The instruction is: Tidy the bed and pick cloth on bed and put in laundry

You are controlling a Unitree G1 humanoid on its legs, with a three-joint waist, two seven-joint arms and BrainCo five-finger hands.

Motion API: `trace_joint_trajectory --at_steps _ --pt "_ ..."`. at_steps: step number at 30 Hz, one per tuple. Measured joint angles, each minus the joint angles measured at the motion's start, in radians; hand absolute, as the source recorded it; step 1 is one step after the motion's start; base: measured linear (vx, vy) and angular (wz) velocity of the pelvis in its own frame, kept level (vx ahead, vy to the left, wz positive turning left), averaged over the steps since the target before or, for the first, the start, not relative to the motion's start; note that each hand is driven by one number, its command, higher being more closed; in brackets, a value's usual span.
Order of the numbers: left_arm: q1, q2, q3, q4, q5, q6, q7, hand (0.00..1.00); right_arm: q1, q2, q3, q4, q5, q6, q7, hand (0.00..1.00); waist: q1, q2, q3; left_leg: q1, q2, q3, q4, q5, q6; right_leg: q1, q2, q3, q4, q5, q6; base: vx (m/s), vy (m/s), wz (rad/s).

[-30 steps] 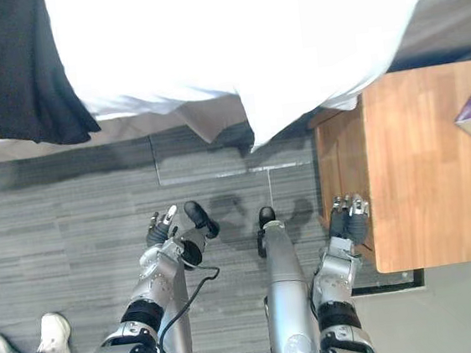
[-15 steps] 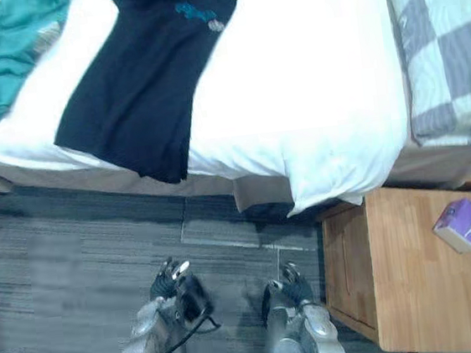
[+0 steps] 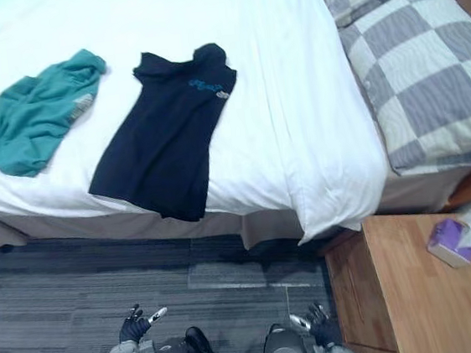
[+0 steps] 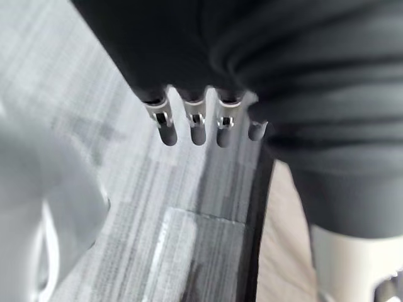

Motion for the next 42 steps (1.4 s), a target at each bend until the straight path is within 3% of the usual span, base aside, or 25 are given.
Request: trace_joint_trajectory --at_steps 5,6,8,9,12,13,15,16,18,19,21,22,23,24,25,26,27,28,30,32,33,34,35,36,42 --pt "-0.022 -0.03 -0.018 -0.04 -0.045 0.026 0.015 0.0 -0.094 -0.034 0.054 -0.068 0.04 -0.01 0.03 0.0 0.003 0.06 0.045 -0.098 0.035 -0.004 0.135 0.018 0.036 -0.135 -0.011 0.024 0.211 -0.022 -0.063 0.06 -0.087 0.02" --pt "-0.033 -0.043 -0.009 -0.078 -0.17 -0.012 0.022 0.0 -0.113 -0.027 0.096 -0.163 0.042 -0.004 0.016 0.0 0.006 0.062 0.091 -0.179 0.106 -0.033 0.394 -0.017 0.069 -0.234 -0.003 0.056 0.424 -0.108 -0.062 -0.1 -0.225 0.15" --pt "-0.034 -0.053 0.004 -0.081 -0.226 -0.033 0.023 0.0 -0.115 -0.023 0.136 -0.196 0.041 0.008 0.001 0.0 0.004 0.061 0.093 -0.247 0.138 -0.054 0.537 -0.04 0.065 -0.257 -0.027 0.06 0.507 -0.184 -0.067 -0.1 -0.209 0.1" --pt "-0.037 -0.075 0.033 -0.077 -0.25 -0.04 0.028 0.0 -0.122 -0.011 0.147 -0.22 0.042 0.025 -0.029 0.0 0.002 0.066 0.095 -0.275 0.141 -0.058 0.562 -0.073 0.056 -0.323 -0.038 0.083 0.608 -0.222 -0.068 -0.03 -0.033 -0.02" --pt "-0.038 -0.093 0.046 -0.078 -0.254 -0.056 0.028 0.0 -0.12 -0.013 0.118 -0.22 0.041 0.046 -0.057 0.0 -0.007 0.049 0.104 -0.235 0.095 -0.04 0.463 -0.073 0.054 -0.339 -0.064 0.099 0.622 -0.237 -0.068 -0.04 -0.063 0.13" --pt "-0.032 -0.105 0.063 -0.078 -0.256 -0.062 0.022 0.0 -0.103 -0.02 0.095 -0.208 0.03 0.057 -0.068 0.0 -0.006 0.037 0.108 -0.19 0.07 -0.022 0.412 -0.064 0.028 -0.325 -0.088 0.109 0.617 -0.24 -0.071 -0.05 -0.098 -0.12" --pt "-0.019 -0.113 0.093 -0.077 -0.269 -0.073 0.004 0.0 -0.083 -0.029 0.062 -0.176 -0.009 0.062 -0.079 0.0 -0.004 0.024 0.113 -0.137 0.111 -0.023 0.383 -0.106 0.014 -0.293 -0.098 0.152 0.589 -0.247 -0.084 -0.05 -0.123 -0.28" --pt "-0.013 -0.112 0.119 -0.078 -0.275 -0.082 -0.013 0.0 -0.043 -0.05 0.04 -0.179 -0.029 0.057 -0.084 0.0 -0.007 0.02 0.109 -0.107 0.205 -0.043 0.345 -0.089 -0.022 -0.267 -0.106 0.173 0.563 -0.271 -0.07 -0.05 -0.095 -0.15" --pt "-0.007 -0.113 0.143 -0.079 -0.275 -0.101 -0.04 0.0 -0.006 -0.077 0.036 -0.174 -0.03 0.057 -0.086 0.0 -0.021 0.027 0.105 -0.091 0.288 -0.092 0.265 -0.033 -0.057 -0.264 -0.109 0.202 0.581 -0.294 -0.031 -0.07 0.027 -0.12" --pt "0.015 -0.114 0.158 -0.079 -0.276 -0.102 -0.046 0.0 0.014 -0.09 0.022 -0.17 -0.029 0.058 -0.086 0.0 -0.021 0.034 0.095 -0.072 0.338 -0.137 0.217 0.004 -0.082 -0.279 -0.108 0.235 0.602 -0.315 0.016 -0.1 0.198 -0.53" --pt "0.065 -0.131 0.192 -0.079 -0.275 -0.103 -0.046 0.0 0.03 -0.102 -0.013 -0.171 -0.026 0.057 -0.082 0.0 -0.021 0.057 0.061 -0.048 0.351 -0.217 0.172 0.047 -0.162 -0.311 -0.101 0.288 0.609 -0.313 0.061 -0.05 0.353 -0.69" --pt "0.095 -0.143 0.224 -0.079 -0.281 -0.103 -0.046 0.0 0.047 -0.102 -0.039 -0.174 -0.038 0.057 -0.075 0.0 -0.02 0.077 0.043 -0.024 0.345 -0.254 0.136 0.066 -0.276 -0.314 -0.088 0.315 0.587 -0.3 0.085 0.06 0.58 -0.68" --pt "0.12 -0.157 0.271 -0.078 -0.336 -0.105 -0.059 0.0 0.064 -0.095 -0.05 -0.187 -0.088 0.056 -0.066 0.0 -0.021 0.097 0.022 0.002 0.331 -0.24 0.103 0.07 -0.281 -0.32 -0.078 0.326 0.547 -0.27 0.085 0.06 0.627 -0.78" --pt "0.129 -0.153 0.298 -0.072 -0.359 -0.104 -0.062 0.0 0.061 -0.073 -0.057 -0.184 -0.121 0.057 -0.063 0.0 -0.006 0.077 0.019 0.012 0.321 -0.227 0.119 0.073 -0.288 -0.323 -0.085 0.335 0.521 -0.253 0.067 0.04 0.469 -0.91" --pt "0.133 -0.152 0.33 -0.058 -0.389 -0.097 -0.055 0.0 0.063 -0.05 -0.072 -0.172 -0.184 0.053 -0.055 0.0 0.018 0.06 -0.002 0.034 0.306 -0.157 0.121 0.048 -0.27 -0.317 -0.123 0.312 0.449 -0.207 -0.016 0.12 0.515 -1.3" --pt "0.169 -0.161 0.394 -0.029 -0.393 -0.102 -0.039 0.0 0.034 -0.036 -0.083 -0.097 -0.253 0.023 -0.032 0.0 0.036 0.058 -0.044 0.08 0.295 -0.074 0.07 0.06 -0.268 -0.304 -0.176 0.181 0.414 -0.118 -0.051 0.16 0.464 -1.29" --pt "0.172 -0.155 0.414 -0.022 -0.392 -0.103 -0.034 0.0 0.022 -0.043 -0.063 -0.072 -0.284 0.02 -0.021 0.0 0.035 0.045 -0.053 0.102 0.293 -0.055 0.051 0.071 -0.263 -0.291 -0.155 0.13 0.418 -0.099 -0.011 0.23 0.464 -1.23" --pt "0.182 -0.111 0.428 0.002 -0.379 -0.106 -0.037 0.0 0.014 -0.038 -0.016 -0.046 -0.334 0.011 -0.009 0.0 0.031 0.025 -0.06 0.138 0.292 -0.043 0.001 0.096 -0.249 -0.22 -0.043 0.042 0.385 -0.063 0.044 0.18 0.237 -0.6" --pt "0.162 -0.072 0.417 0.022 -0.308 -0.098 -0.049 0.0 0.015 -0.044 0.031 -0.018 -0.353 -0.011 -0.011 0.0 0.03 0.022 -0.06 0.164 0.261 -0.039 -0.042 0.129 -0.199 -0.097 0.022 -0.041 0.225 -0.051 -0.025 0.16 0.264 -0.12" --pt "0.124 -0.067 0.38 0.008 -0.214 -0.099 -0.073 0.0 0.02 -0.067 0.06 -0.013 -0.341 -0.022 -0.014 0.0 0.014 0.033 -0.064 0.206 0.21 -0.051 -0.111 0.16 -0.156 -0.056 0.0 -0.013 0.202 0.016 -0.021 0.09 0.262 0.47" --pt "0.109 -0.067 0.347 -0.001 -0.131 -0.099 -0.076 0.0 0.024 -0.08 0.079 -0.019 -0.305 -0.032 -0.013 0.0 0.0 0.066 -0.064 0.233 0.199 -0.06 -0.154 0.168 -0.152 -0.076 0.016 0.032 0.23 -0.024 -0.002 0.04 0.133 0.69" --pt "0.083 -0.051 0.317 0.003 -0.056 -0.101 -0.076 0.0 0.025 -0.081 0.103 -0.023 -0.275 -0.038 -0.014 0.0 -0.006 0.062 -0.074 0.217 0.204 -0.075 -0.164 0.169 -0.155 -0.063 0.104 0.114 0.122 -0.054 -0.037 0.01 0.063 0.9" --pt "0.057 -0.038 0.29 0.004 -0.01 -0.101 -0.071 0.0 0.028 -0.068 0.118 -0.021 -0.251 -0.045 -0.012 0.0 -0.011 0.025 -0.077 0.206 0.165 -0.1 -0.169 0.168 -0.154 -0.045 0.111 0.131 0.069 -0.047 -0.091 -0.01 -0.044 0.89" --pt "0.042 -0.051 0.257 0.018 0.05 -0.099 -0.063 0.0 0.021 -0.07 0.129 -0.006 -0.22 -0.046 -0.012 0.0 -0.01 0.044 -0.075 0.201 0.154 -0.119 -0.18 0.172 -0.144 -0.042 0.102 0.106 0.077 -0.042 -0.081 0.02 -0.007 0.62" --pt "0.097 -0.113 0.211 0.023 0.087 -0.097 -0.058 0.0 0.024 -0.082 0.135 0.015 -0.194 -0.016 -0.042 0.0 0.002 0.056 -0.083 0.294 0.118 -0.071 -0.267 0.189 -0.14 0.003 0.085 0.119 0.05 -0.041 -0.065 0.04 0.066 -0.05"
